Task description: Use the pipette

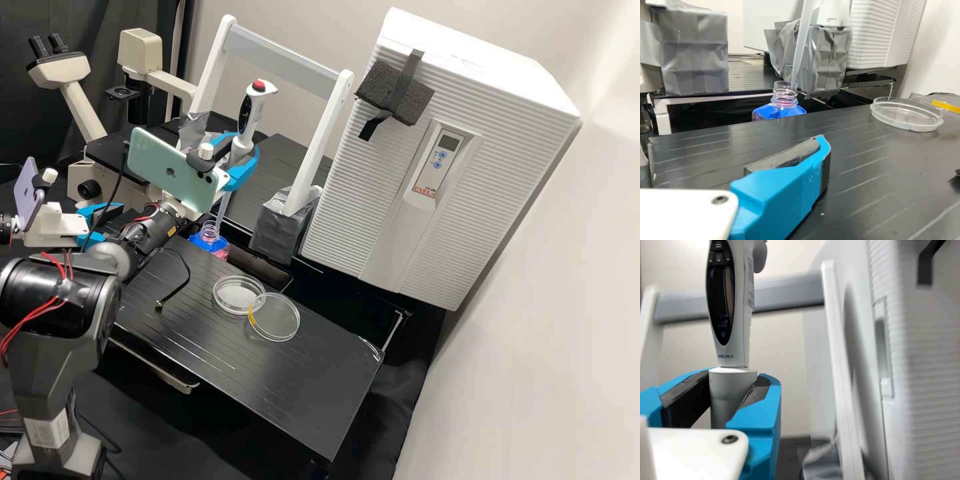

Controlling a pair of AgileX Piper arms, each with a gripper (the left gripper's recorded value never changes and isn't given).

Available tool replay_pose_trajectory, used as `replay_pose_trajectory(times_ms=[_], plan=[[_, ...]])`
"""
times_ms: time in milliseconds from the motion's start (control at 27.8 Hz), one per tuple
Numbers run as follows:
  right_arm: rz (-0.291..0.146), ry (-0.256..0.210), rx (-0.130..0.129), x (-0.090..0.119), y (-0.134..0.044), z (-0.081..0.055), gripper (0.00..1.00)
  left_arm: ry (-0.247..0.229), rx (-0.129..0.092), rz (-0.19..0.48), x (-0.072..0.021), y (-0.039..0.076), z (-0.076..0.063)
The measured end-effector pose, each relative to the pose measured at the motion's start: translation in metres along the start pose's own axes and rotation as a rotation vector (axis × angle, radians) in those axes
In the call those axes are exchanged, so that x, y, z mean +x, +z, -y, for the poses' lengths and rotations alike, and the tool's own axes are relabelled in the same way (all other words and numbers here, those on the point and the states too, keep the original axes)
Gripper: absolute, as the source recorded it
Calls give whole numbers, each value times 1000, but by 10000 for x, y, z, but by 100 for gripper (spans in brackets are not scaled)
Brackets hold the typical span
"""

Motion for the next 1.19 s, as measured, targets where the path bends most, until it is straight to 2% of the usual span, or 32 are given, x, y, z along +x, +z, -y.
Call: replay_pose_trajectory(times_ms=[144,252,288,432,504,575,647,791,863,1007,1187], plan=[[-24,60,42,12,-34,-206,0,0,0,1,0,3,1],[-33,99,64,-35,-49,-393,0,-2,-7,1,2,2,5],[-35,113,60,-65,-55,-477,0,-1,-6,3,5,7,2],[-33,123,37,-160,-45,-659,0,0,-6,6,10,16,0],[-18,120,22,-240,-8,-739,0,-1,-8,6,23,16,8],[-5,124,11,-297,26,-795,0,0,-10,8,32,17,6],[16,123,-5,-378,86,-837,0,2,-21,13,47,23,-1],[51,118,-32,-505,175,-886,0,3,-23,19,73,40,-15],[73,111,-56,-571,222,-909,0,-4,-22,18,95,49,-22],[102,102,-65,-658,256,-965,0,-5,-24,18,127,70,-42],[96,117,-63,-726,231,-1026,0,-12,-33,16,155,88,-50]])
